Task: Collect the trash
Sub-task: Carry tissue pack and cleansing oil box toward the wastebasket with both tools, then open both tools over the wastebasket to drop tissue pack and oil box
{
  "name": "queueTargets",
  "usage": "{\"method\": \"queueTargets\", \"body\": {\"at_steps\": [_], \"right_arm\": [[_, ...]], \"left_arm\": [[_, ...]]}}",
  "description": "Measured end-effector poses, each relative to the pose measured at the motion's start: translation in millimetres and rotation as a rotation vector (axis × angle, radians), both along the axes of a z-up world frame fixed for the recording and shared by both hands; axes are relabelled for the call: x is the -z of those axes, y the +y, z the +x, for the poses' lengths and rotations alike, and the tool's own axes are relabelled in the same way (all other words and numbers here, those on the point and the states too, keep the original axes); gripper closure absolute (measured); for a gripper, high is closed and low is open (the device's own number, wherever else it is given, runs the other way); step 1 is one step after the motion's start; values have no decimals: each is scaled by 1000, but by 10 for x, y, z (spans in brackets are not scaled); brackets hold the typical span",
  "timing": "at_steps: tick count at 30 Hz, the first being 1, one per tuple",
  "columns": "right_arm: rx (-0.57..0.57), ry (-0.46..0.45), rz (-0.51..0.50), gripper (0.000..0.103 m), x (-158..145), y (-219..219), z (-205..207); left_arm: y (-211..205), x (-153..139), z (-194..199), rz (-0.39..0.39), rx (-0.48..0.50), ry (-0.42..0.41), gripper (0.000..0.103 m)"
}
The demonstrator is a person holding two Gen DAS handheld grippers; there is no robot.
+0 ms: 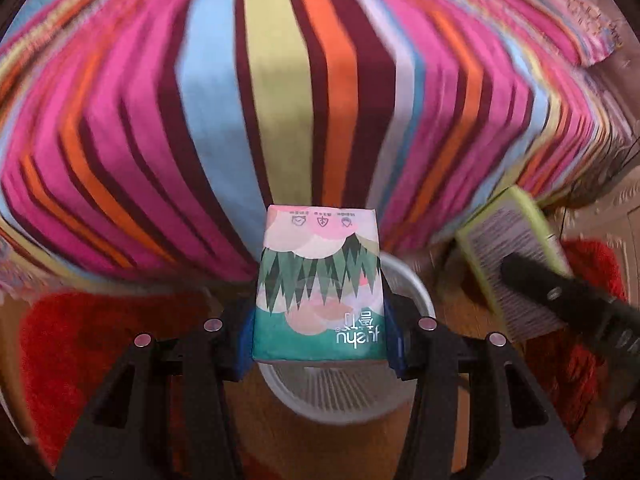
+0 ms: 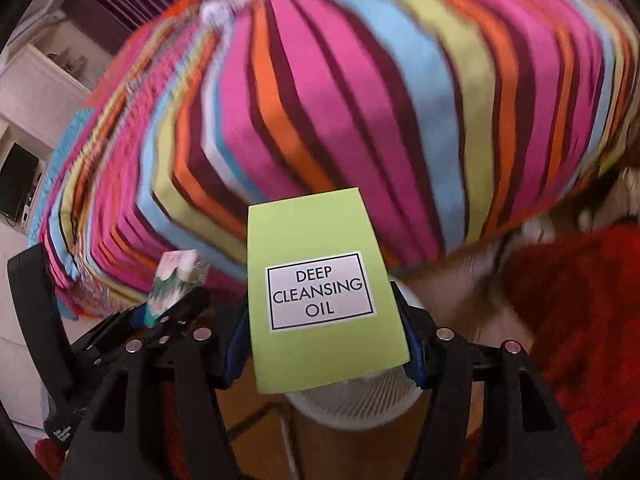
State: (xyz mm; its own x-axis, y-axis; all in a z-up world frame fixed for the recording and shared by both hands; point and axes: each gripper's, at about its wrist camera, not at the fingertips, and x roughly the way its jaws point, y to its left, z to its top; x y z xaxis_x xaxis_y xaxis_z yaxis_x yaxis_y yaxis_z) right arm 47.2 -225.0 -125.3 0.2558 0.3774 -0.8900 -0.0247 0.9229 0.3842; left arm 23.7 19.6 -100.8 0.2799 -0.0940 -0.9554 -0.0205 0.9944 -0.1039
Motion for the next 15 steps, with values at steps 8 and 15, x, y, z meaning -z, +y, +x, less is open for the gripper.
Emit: {"method": "queueTargets", "body": {"at_steps": [8, 15], "right_arm": [[100, 331, 54, 45, 762, -130, -5], [125, 445, 48, 45, 1097, -68, 31]], "left_arm": [[27, 698, 36, -69, -38, 306, 53], [19, 1147, 35, -120, -77, 455, 53]]}}
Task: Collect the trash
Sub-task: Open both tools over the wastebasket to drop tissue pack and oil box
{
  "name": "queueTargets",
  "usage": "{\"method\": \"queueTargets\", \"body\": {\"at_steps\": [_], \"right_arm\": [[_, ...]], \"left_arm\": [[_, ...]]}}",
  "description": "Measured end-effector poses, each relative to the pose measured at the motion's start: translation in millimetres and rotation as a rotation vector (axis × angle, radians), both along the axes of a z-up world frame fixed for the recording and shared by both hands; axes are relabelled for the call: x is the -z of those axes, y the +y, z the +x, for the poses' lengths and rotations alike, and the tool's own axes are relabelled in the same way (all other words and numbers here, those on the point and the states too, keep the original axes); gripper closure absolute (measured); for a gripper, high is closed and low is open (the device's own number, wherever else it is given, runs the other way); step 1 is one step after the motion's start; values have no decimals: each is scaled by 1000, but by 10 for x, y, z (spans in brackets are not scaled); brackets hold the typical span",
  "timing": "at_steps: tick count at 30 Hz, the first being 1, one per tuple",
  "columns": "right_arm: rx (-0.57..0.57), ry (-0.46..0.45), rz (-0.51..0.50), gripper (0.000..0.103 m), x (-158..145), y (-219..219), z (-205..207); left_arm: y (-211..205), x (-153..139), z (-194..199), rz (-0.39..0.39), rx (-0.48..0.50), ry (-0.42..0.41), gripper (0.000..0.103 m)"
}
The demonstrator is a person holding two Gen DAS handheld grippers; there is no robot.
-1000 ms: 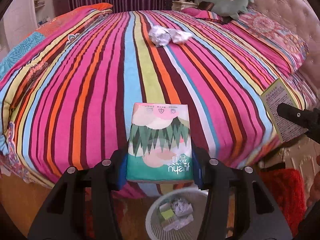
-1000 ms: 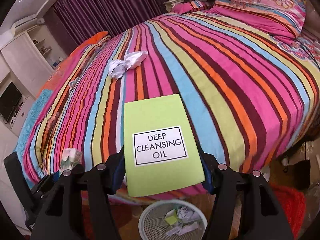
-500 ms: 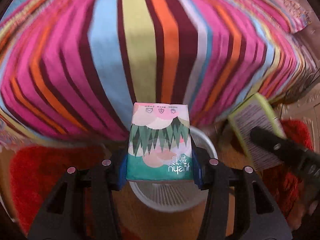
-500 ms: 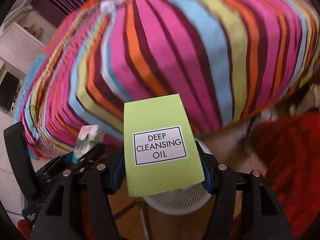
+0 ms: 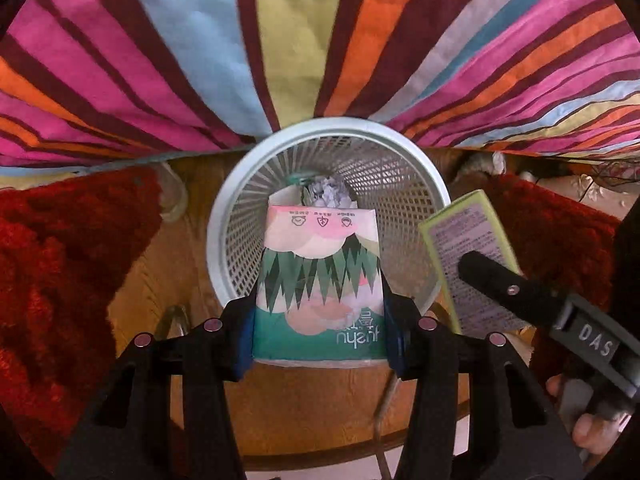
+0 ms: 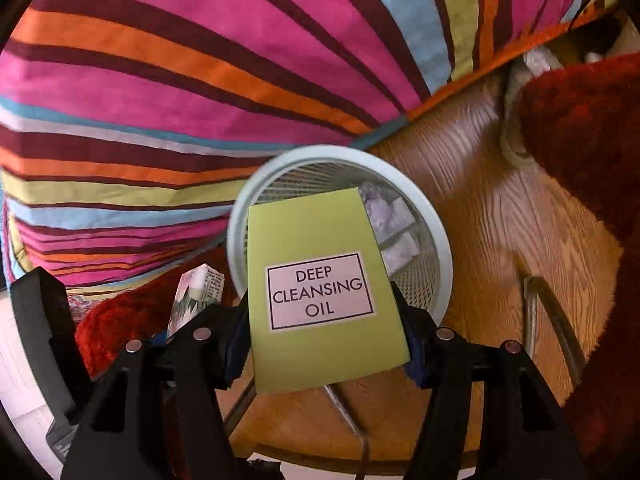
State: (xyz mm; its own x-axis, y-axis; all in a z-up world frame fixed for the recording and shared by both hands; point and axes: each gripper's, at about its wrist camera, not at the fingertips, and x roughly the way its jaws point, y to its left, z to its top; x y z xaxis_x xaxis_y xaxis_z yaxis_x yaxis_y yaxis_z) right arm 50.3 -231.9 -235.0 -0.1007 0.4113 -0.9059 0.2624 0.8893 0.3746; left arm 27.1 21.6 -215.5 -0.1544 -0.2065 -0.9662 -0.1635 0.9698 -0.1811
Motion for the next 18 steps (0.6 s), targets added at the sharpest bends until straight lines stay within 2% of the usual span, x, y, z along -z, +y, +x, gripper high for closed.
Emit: {"method": "queueTargets", "body": {"at_steps": [8, 18], "right_arm": [[30, 98, 7, 45, 309, -49, 7], [-9, 166, -32, 45, 603, 30, 15]], "left_arm": [[-86, 285, 16, -4, 8, 102, 53], [-127, 548, 21, -7, 25, 180, 53]]}}
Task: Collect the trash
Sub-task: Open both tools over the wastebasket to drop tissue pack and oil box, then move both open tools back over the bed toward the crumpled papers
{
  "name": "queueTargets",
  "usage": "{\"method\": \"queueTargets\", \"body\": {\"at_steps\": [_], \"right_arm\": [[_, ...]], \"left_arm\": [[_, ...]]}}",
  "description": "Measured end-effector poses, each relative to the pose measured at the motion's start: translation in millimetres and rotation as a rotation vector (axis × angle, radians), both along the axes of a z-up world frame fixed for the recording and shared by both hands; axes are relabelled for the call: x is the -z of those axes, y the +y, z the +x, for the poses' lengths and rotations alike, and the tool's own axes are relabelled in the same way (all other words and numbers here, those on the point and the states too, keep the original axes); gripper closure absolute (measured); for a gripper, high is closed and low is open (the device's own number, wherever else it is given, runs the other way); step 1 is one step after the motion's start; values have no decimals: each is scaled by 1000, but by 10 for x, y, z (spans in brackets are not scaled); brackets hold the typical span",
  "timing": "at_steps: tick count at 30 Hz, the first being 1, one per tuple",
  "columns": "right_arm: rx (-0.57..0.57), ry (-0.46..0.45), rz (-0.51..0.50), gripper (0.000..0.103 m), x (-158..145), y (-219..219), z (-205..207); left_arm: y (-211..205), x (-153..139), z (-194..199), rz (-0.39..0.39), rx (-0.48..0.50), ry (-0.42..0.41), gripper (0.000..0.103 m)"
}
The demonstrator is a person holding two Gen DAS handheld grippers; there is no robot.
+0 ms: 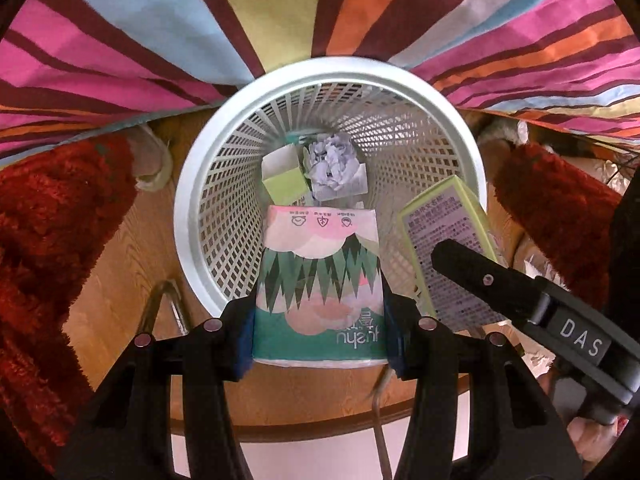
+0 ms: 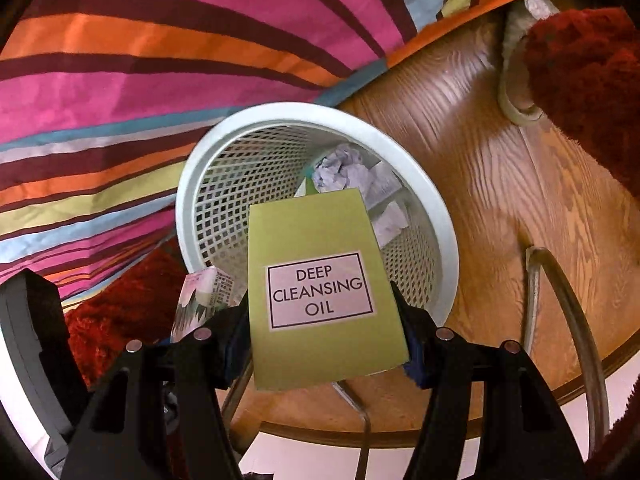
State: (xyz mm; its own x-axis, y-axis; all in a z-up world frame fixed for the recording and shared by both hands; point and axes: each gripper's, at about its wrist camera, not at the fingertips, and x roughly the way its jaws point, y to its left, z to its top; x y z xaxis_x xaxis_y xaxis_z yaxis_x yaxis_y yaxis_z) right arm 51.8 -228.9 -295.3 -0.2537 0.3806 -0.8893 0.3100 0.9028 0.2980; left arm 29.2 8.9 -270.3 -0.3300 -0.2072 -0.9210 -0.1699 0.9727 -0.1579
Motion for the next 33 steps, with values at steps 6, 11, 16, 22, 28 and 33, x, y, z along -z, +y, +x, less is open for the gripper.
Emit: {"method": "queueTargets", "body": {"at_steps": [6, 11, 16, 22, 28, 33], "right_arm": [[-23, 20, -2, 45, 99, 43, -6], [-28, 19, 33, 34, 141, 104, 10], [-15, -1, 7, 8, 65, 80, 12], [31, 25, -8, 8, 85, -58, -26], [34, -2, -5, 8, 1, -76, -53], [35, -50, -5, 8, -158, -85, -63]], "left_arm": [[-24, 94, 2, 14, 15, 50, 52], [-27, 196, -24, 27, 10, 91, 28], [19, 179, -7, 40, -14, 80, 25], [34, 154, -20, 47, -17, 74, 24], [50, 69, -62, 56, -7, 62, 23], [101, -85, -98, 64, -22, 20, 23]]}}
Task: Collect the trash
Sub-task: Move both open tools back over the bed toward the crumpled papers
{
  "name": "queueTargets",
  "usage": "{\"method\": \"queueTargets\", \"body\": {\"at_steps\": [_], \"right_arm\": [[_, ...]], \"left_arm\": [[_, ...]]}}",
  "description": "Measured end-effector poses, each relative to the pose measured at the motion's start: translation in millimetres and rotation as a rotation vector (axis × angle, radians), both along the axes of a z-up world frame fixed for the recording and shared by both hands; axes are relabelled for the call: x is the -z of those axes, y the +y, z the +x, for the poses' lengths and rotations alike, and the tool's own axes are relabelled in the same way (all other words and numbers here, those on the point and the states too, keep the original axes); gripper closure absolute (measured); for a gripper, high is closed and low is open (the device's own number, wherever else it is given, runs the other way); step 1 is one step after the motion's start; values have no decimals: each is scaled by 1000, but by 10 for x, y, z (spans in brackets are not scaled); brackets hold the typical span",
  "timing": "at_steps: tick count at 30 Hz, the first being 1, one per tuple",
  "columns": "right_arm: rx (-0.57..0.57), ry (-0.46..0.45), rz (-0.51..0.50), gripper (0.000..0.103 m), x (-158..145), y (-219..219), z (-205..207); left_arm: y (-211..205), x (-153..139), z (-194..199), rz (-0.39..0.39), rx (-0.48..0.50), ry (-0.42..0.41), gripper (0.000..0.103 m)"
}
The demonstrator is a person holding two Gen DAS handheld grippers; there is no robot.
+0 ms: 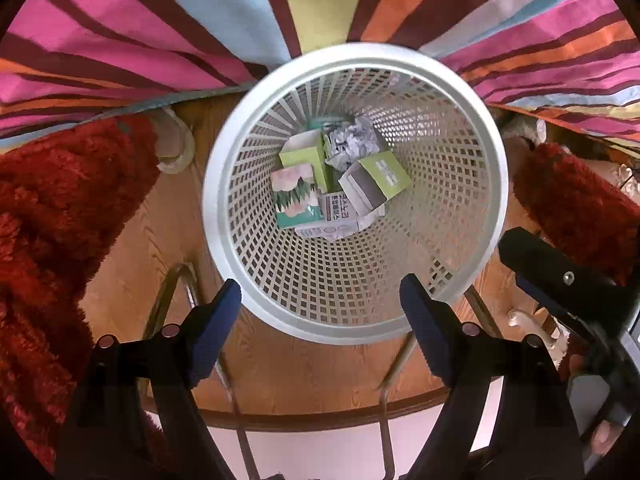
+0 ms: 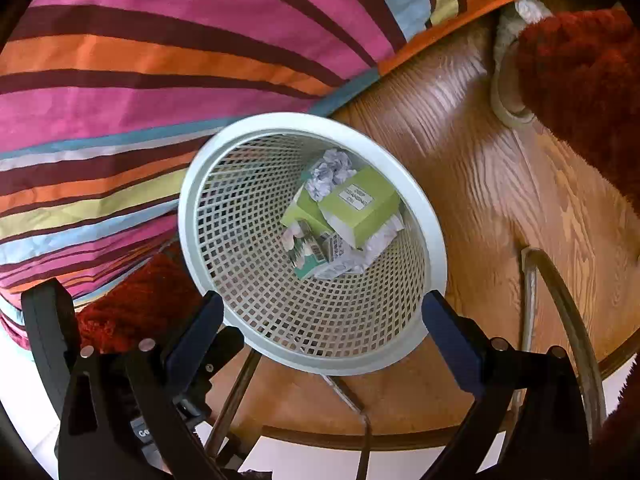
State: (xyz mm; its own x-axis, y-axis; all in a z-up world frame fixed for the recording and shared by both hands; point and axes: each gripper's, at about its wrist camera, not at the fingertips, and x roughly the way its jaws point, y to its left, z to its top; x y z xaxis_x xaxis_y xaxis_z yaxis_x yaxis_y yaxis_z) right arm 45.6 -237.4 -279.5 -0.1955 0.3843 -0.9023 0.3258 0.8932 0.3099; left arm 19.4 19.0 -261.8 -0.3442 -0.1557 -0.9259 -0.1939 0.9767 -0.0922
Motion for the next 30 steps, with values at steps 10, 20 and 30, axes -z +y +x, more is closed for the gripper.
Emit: {"method": "queueTargets", "body": {"at_steps": [10, 20, 30], "right_arm": [[15, -160, -12, 8, -411, -86, -3], [5, -424, -40, 8, -982, -100, 26], [13, -779, -83, 8, -1773, -175, 64]], "left_arm": [[198, -498, -51, 39, -77, -171, 18], [216, -1225, 18, 89, -106, -497, 18], [145, -2037, 34, 185, -49, -871, 18]]}}
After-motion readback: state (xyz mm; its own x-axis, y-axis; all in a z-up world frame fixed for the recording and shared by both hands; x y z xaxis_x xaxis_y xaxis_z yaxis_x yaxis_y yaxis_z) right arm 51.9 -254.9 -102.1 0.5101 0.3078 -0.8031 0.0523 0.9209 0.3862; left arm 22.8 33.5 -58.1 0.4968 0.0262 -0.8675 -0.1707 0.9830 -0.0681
